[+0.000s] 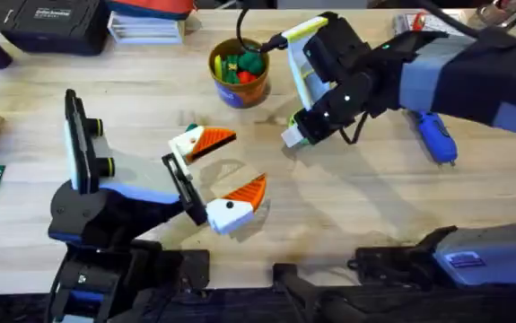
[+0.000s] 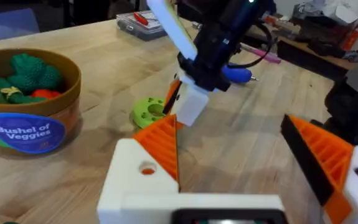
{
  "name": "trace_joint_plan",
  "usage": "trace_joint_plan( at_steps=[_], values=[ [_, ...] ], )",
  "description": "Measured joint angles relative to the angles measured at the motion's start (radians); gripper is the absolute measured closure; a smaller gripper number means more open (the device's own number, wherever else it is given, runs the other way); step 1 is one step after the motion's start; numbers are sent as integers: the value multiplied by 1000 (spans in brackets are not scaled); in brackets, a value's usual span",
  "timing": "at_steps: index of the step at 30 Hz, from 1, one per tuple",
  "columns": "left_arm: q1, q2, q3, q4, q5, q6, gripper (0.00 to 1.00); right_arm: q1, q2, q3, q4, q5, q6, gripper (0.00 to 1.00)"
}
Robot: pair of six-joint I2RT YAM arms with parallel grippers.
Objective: Pick up the gripper from the table and insert it into the empty holder that is missing its gripper. Then pick up a screw, insert it into the mounting hole, and use the screwdriver to tighten it. Finally, clean up the table by picking up the vegetable and placing it into the bucket.
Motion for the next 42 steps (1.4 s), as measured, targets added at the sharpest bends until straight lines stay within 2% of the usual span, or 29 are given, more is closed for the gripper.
trace_joint_plan(
  at_steps=[16,19,29,33,34,39,42],
  values=[
    [0,0,0,0,0,0,15,0,19,5,9,45,-7,871],
    [0,0,0,0,0,0,15,0,19,5,12,48,-12,987],
    [0,0,0,0,0,2,15,0,19,33,-20,48,-28,995],
    [0,0,0,0,0,3,15,0,18,119,-104,48,-60,995],
    [0,0,0,0,0,4,15,0,18,211,-199,48,-75,996],
    [0,0,0,0,0,5,15,14,18,401,-365,42,-101,996],
    [0,0,0,0,0,6,15,56,18,523,-420,21,-124,996]
  ],
)
